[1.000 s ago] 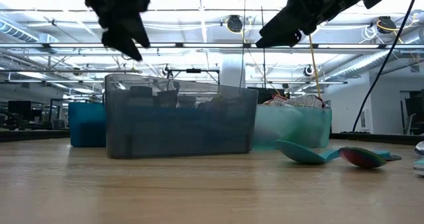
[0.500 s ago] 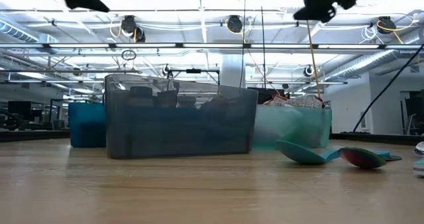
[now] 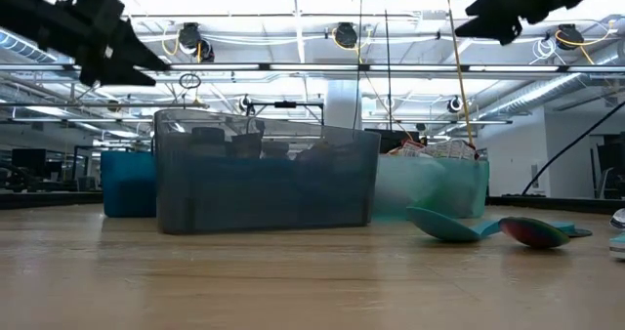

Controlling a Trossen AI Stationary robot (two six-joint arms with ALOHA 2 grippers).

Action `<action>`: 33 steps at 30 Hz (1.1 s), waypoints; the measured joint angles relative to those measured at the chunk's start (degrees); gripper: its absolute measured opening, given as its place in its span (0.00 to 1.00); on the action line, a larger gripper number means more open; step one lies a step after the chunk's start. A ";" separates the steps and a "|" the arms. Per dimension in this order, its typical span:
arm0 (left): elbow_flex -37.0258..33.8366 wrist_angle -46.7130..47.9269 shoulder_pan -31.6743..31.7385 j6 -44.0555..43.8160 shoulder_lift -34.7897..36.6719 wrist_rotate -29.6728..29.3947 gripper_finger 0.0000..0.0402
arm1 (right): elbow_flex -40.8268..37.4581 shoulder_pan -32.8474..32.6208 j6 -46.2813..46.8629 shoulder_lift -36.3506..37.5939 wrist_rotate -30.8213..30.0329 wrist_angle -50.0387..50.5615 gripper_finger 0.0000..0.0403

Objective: Pick & Place Food Item
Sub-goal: Put the light blue spoon into the black bin

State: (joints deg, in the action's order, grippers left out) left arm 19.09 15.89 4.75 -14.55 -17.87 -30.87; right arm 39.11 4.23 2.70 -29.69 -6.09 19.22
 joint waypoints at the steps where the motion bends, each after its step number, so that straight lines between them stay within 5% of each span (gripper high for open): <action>1: -1.61 -1.56 0.00 -0.52 0.67 0.46 0.78 | -1.39 0.72 0.83 1.12 0.08 -1.35 0.67; 20: -15.95 -13.04 0.00 1.95 9.93 7.90 0.77 | -17.22 4.04 4.15 26.86 0.40 -11.48 0.67; 33: -16.15 -13.25 0.00 2.10 10.56 9.00 0.82 | -28.90 4.04 5.62 29.22 0.29 -24.34 0.68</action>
State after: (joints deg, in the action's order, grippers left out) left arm 2.94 2.63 4.75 -12.45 -7.31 -21.87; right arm 10.21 8.27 8.32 -0.47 -5.80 -5.13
